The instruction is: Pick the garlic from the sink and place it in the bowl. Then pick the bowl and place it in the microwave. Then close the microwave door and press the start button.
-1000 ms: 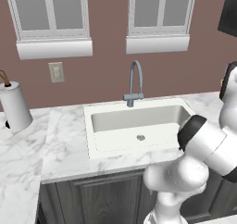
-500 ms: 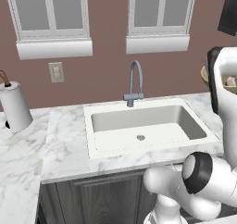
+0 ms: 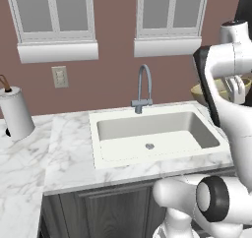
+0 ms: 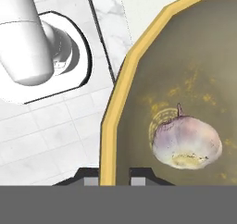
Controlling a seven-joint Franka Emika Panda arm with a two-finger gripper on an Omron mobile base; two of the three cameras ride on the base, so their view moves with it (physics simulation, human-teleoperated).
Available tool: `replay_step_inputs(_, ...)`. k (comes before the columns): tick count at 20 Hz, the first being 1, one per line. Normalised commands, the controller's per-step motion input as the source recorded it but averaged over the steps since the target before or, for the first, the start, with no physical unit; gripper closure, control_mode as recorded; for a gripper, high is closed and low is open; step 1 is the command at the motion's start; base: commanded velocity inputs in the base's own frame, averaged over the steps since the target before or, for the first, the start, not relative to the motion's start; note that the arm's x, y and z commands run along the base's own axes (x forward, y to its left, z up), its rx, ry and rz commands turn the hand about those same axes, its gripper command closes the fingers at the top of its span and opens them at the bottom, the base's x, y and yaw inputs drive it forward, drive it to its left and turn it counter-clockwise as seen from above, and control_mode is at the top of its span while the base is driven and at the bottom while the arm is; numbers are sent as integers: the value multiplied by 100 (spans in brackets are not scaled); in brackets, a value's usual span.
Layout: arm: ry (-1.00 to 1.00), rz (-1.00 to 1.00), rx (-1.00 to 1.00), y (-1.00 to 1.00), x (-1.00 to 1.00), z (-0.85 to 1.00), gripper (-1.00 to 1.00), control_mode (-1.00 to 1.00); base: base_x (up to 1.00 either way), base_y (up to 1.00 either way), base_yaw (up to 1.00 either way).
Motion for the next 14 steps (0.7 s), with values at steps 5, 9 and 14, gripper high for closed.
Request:
replay_step_inputs(5,0,9,11,26,-6,16,100,-100,0,0,0)
replay_step_inputs(9,-3,10,11,19,-14,7,100,-100,0,0,0)
replay_step_inputs(14,-11,1,4,22,-3,1,100,-100,0,0,0)
